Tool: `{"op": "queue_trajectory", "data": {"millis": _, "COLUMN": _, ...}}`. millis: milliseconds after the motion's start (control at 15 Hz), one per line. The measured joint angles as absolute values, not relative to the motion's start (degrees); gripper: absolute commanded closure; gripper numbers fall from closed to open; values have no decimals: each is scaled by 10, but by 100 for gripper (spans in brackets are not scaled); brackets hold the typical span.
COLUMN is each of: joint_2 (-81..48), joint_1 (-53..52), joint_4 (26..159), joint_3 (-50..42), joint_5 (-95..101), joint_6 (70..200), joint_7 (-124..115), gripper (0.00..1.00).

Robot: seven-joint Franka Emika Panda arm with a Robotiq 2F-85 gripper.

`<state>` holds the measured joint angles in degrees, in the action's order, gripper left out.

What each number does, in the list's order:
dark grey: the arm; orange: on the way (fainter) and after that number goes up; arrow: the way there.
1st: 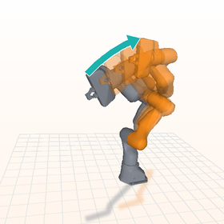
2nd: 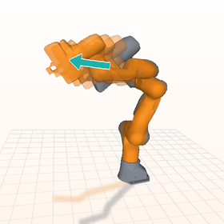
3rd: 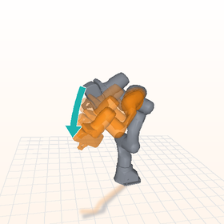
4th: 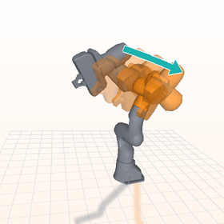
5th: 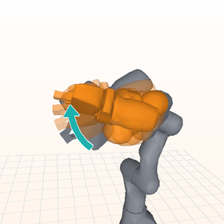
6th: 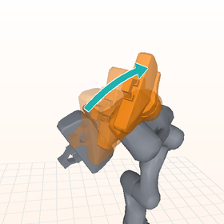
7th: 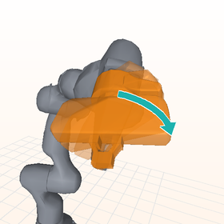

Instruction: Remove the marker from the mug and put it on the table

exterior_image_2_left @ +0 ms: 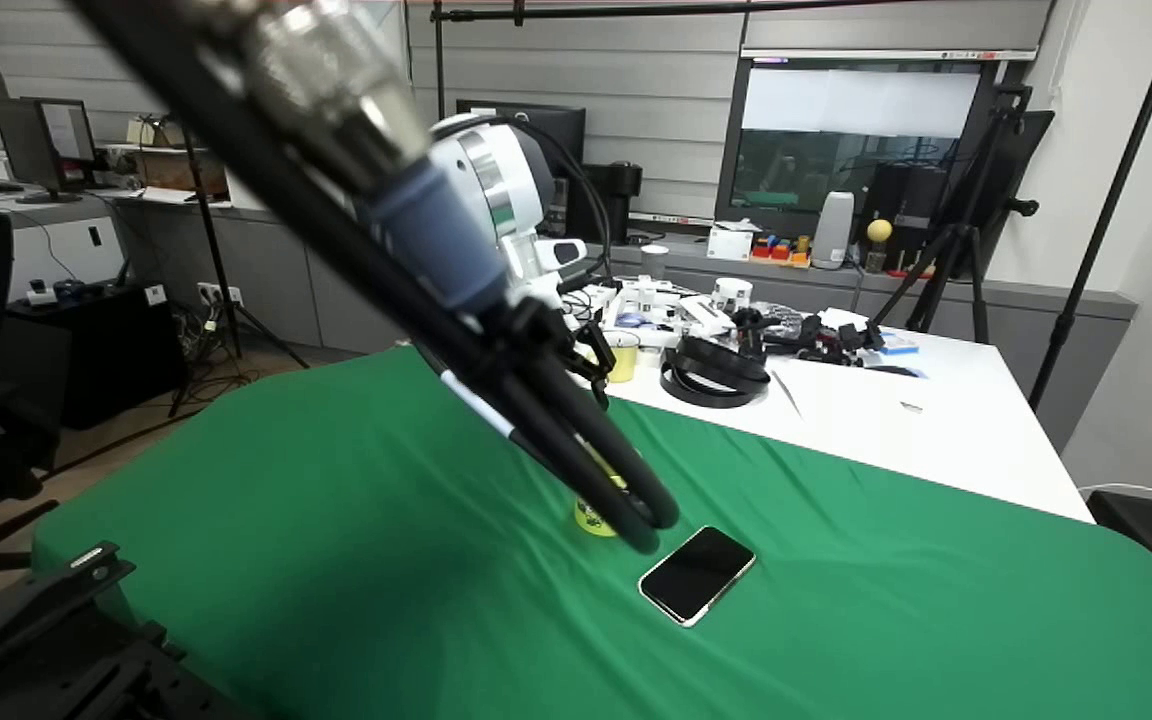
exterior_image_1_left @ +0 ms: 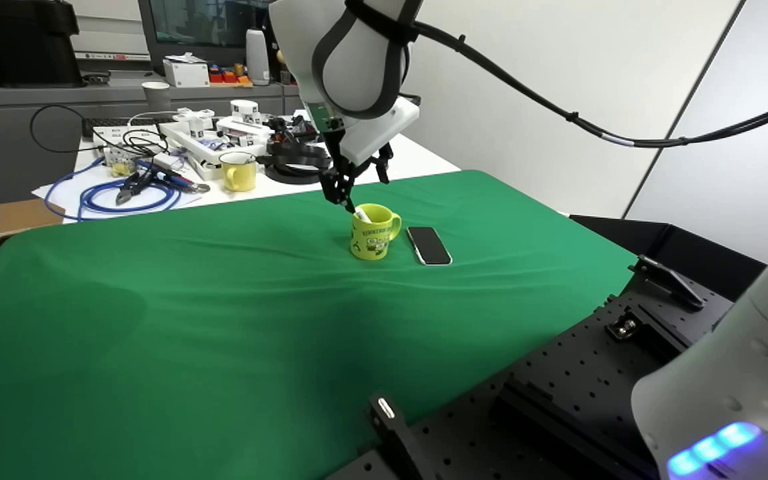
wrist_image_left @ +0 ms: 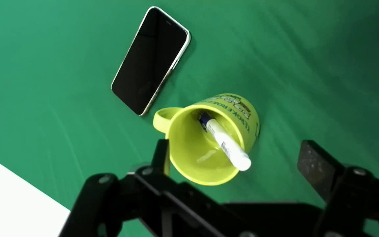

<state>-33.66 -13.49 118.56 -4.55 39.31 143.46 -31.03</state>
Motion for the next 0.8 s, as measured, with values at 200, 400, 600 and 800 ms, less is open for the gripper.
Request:
{"op": "queue_trajectory", "data": {"millis": 200, "joint_2": -357, "joint_1": -147, "joint_4": 1165, "joint_3": -62, "joint_5": 394, "joint_6": 1443, "joint_7": -310, "gripper": 0}}
{"op": "queue_trajectory", "data": {"millis": 400, "joint_2": -381, "joint_1": -155, "joint_4": 1142, "joint_3": -77, "joint_5": 394, "joint_6": 1447, "joint_7": -311, "gripper": 0}}
{"op": "queue_trajectory", "data": {"millis": 600, "joint_2": -402, "joint_1": -159, "joint_4": 1125, "joint_3": -87, "joint_5": 394, "joint_6": 1455, "joint_7": -311, "gripper": 0}}
{"op": "queue_trajectory", "data": {"millis": 800, "joint_2": -418, "joint_1": -164, "joint_4": 1113, "joint_3": -94, "joint_5": 393, "joint_6": 1456, "joint_7": -311, "gripper": 26}}
